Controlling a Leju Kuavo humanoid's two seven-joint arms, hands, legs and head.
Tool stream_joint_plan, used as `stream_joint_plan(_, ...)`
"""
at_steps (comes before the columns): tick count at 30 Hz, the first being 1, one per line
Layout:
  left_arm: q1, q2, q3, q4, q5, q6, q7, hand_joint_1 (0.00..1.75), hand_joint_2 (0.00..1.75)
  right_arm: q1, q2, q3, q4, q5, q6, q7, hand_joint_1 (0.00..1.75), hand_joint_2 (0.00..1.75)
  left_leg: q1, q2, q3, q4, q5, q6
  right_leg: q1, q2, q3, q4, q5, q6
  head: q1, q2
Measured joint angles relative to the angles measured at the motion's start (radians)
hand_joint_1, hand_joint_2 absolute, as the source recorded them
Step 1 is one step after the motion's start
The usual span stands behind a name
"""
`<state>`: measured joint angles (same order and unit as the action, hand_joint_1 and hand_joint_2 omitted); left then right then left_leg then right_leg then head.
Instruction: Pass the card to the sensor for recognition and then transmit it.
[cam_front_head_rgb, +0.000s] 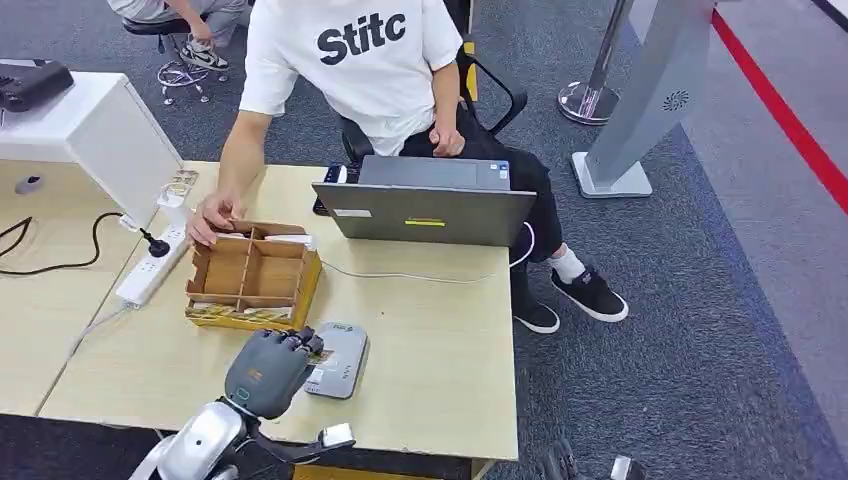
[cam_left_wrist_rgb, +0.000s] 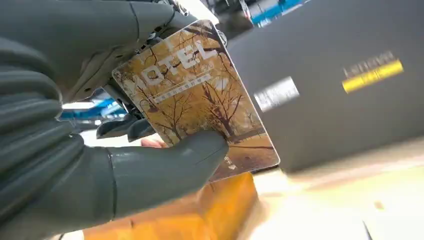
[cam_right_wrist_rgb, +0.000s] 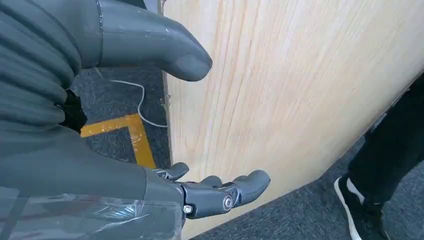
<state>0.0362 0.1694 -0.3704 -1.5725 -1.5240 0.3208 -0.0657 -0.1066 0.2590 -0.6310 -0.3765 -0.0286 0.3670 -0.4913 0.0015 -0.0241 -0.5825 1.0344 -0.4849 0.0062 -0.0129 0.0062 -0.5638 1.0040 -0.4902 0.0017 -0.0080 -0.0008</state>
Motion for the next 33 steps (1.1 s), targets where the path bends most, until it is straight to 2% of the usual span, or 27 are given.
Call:
stream_joint_plan(10, -0.015, -0.030, -0.037, 0.132, -0.002, -0.028, 0.003, 1.75, 1.75, -0.007, 0.000, 0.026, 0.002, -0.014, -0.002, 0.011, 0.00, 1.75, 0.000, 0.000, 0.000, 0.000, 0.000, 0.000, 0.000, 0.000, 0.000, 0.000, 0.000, 0.000, 0.000, 0.000)
stream_joint_plan(15, -0.030, -0.041, -0.046, 0.168, -0.005, -0.032, 0.007, 1.75, 1.75, -0.009, 0.000, 0.039, 0.004, -0.018, -0.002, 0.011, 0.00, 1.75, 0.000, 0.000, 0.000, 0.000, 0.000, 0.000, 0.000, 0.000, 0.001, 0.000, 0.000, 0.000, 0.000, 0.000)
stream_joint_plan(29, -0.038, -0.044, -0.046, 0.175, 0.017, -0.019, 0.013, 1.75, 1.75, -0.009, 0.000, 0.048, 0.009, -0.027, -0.003, 0.010, 0.00, 1.75, 0.000, 0.000, 0.000, 0.000, 0.000, 0.000, 0.000, 0.000, 0.001, 0.000, 0.000, 0.000, 0.000, 0.000)
stream_joint_plan(33, -0.040, -0.039, -0.032, 0.133, 0.047, 0.000, 0.027, 1.75, 1.75, -0.007, 0.000, 0.051, 0.010, -0.032, -0.003, 0.009, 0.00, 1.75, 0.000, 0.000, 0.000, 0.000, 0.000, 0.000, 0.000, 0.000, 0.000, 0.000, 0.000, 0.000, 0.000, 0.000)
